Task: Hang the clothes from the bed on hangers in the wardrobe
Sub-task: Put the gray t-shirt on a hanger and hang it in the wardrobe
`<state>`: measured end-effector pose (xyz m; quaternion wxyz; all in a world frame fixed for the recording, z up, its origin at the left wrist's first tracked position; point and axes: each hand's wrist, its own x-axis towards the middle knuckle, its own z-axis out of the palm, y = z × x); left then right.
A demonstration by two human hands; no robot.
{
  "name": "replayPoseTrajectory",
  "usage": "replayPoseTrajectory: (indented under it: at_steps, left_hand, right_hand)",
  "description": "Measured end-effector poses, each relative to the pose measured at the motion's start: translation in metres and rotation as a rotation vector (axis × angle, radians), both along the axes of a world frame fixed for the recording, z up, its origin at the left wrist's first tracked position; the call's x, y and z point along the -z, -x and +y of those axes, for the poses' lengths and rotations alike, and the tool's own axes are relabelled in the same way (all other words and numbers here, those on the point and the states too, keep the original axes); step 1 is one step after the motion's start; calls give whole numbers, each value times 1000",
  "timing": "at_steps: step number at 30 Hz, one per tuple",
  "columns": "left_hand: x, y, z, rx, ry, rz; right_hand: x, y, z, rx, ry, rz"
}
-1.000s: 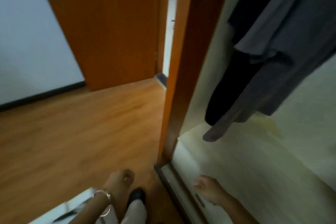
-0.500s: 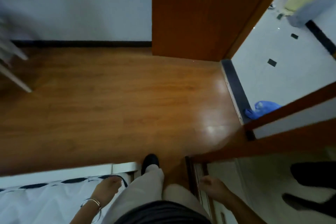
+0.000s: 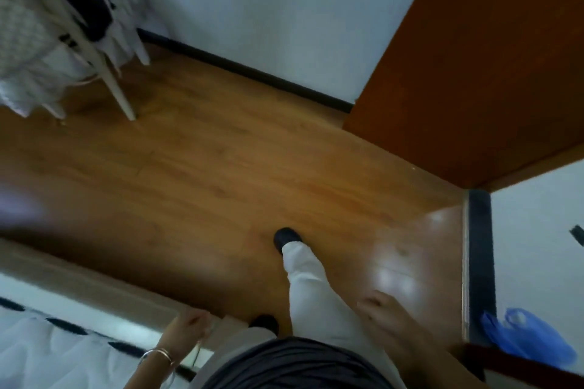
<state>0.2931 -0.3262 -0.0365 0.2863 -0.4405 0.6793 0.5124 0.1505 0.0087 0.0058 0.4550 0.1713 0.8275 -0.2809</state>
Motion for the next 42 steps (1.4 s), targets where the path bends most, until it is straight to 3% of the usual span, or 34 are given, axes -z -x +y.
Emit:
replayPoseTrajectory:
  at_steps: [9,14,22,25,30,34,42]
  left_hand:
    - [-10,104,-19,-423,25,3]
    - [-21,83,-48,-812,108,-13]
    - [5,36,-117,-1384,-131,-203]
    - [-3,36,-184,-1446,-131,-155]
    - [-32,51,-306,-1478,53,4]
    - [-48,62,-380,-1514,41,146]
    - [-22,56,-452,-1868,-115,-100]
  right_hand:
    - [-5,242,-92,-264,37,-26]
    - [1,307,-211,-528,15,-35]
    - [6,299,-446,-803,34,-86]
    - [-1,276,-525,-904,39,-112]
    - [-9,257,-651,-1047,156,-61]
    - [-3,256,-734,-1087,117,-50]
    - [13,260,-910,-1310,-36,-63]
